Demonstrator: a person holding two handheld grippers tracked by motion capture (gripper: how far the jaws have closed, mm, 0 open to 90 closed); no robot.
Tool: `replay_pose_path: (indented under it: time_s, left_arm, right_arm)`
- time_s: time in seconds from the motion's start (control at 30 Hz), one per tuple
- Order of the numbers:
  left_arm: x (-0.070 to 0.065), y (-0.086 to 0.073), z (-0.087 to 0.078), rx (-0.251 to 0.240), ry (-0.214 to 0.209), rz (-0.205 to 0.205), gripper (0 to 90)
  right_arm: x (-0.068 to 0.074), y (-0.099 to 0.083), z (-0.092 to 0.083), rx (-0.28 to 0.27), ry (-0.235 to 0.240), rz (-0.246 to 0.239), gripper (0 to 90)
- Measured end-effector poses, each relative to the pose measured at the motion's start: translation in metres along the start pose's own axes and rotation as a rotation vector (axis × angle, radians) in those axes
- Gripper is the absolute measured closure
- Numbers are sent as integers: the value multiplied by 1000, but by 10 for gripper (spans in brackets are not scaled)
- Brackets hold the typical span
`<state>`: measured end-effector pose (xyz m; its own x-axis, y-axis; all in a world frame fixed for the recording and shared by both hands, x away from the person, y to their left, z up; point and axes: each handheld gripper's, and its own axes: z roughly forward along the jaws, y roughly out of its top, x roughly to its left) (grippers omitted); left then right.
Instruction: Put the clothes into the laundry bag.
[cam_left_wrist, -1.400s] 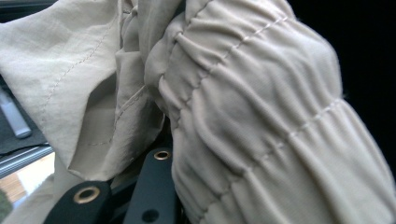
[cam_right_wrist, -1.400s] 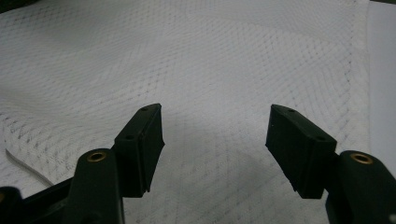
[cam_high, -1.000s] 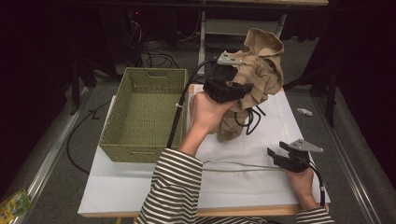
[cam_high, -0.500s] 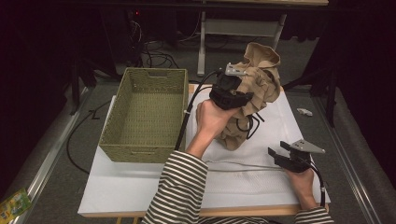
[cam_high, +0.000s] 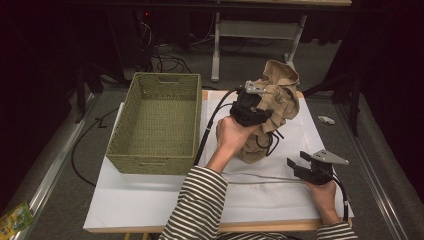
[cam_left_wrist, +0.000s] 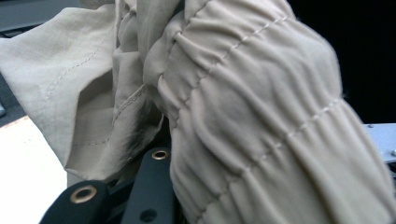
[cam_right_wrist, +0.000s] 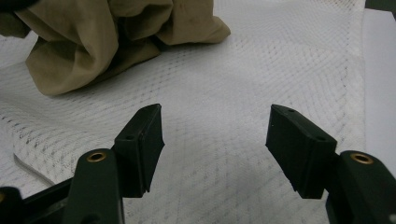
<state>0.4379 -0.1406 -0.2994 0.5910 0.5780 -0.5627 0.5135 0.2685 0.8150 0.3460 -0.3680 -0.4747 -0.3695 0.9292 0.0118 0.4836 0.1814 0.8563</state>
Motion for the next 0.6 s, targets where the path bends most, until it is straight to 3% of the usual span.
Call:
replay_pose_path:
  time_s: [0.37,0.6]
  left_arm:
    - [13,-23,9,29,15,4,675]
    - [20,-33,10,23,24,-9,661]
  right_arm:
    - [0,0,0,3,3,4,370]
    - [1,0,0,10,-5,8,370]
